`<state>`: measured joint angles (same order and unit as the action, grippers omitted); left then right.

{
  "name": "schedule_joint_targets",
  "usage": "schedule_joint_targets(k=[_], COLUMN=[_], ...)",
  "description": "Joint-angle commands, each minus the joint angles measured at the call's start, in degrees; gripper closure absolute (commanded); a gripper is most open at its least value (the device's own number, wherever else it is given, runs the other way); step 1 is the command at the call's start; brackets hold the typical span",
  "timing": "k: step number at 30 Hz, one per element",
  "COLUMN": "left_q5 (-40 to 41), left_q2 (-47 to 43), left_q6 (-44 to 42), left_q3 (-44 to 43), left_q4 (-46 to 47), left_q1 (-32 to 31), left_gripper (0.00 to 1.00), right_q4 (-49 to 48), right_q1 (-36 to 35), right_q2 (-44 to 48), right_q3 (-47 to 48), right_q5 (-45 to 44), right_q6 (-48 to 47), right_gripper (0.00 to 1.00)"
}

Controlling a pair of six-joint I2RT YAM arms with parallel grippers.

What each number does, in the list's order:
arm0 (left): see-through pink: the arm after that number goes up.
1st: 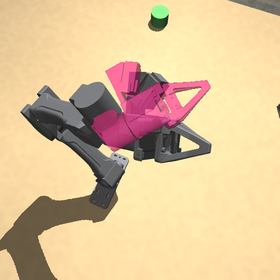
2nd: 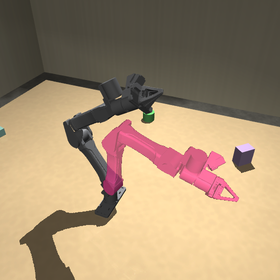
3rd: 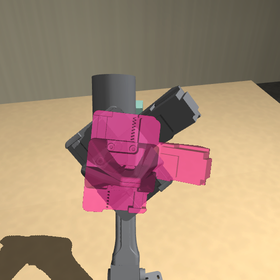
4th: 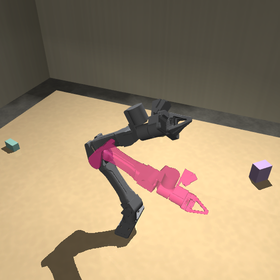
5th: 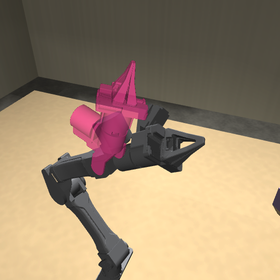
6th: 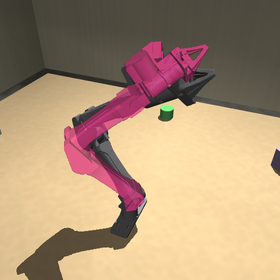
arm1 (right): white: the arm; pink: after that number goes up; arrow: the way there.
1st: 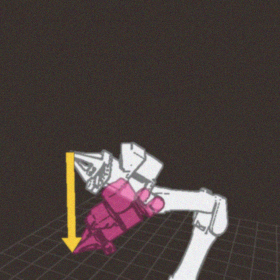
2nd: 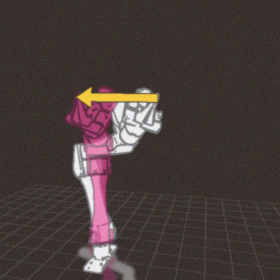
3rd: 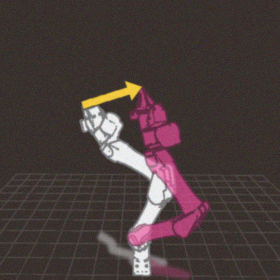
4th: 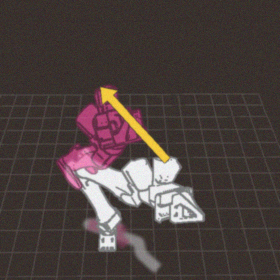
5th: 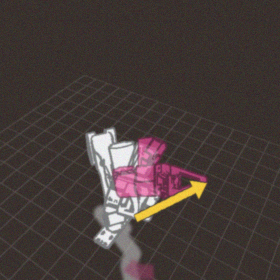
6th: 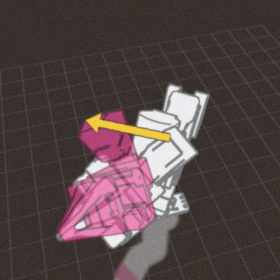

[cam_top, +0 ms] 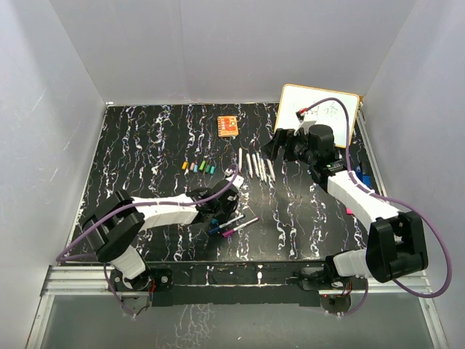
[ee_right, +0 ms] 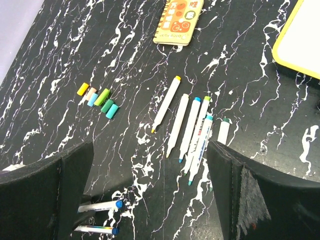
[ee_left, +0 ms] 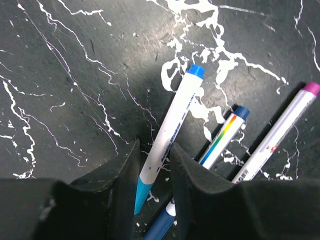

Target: Open the pen caps

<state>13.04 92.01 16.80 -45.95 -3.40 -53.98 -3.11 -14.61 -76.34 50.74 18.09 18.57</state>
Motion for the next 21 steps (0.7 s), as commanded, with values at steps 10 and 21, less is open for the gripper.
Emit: schedule_joint_targets(k=[10, 21], left_q5=[6.06, -2.01], left_q2=[4.59, -2.70], left_q6=[2.01, 0.48], left_q3=[-0.84, -10.16], left_q4=[-4.08, 5.09], left_q1=[-0.11, 5.26], left_gripper=[0.98, 1.00], right_q4=[-1.95, -1.98], right_q1=[0.02, -0.11], right_q2=[-0.23, -4.44], right_q3=[-0.92, -1.17], right_q5=[1.64, 7.88], right_q6=[2.31, 8.01], right_gripper=[0.11, 0.17])
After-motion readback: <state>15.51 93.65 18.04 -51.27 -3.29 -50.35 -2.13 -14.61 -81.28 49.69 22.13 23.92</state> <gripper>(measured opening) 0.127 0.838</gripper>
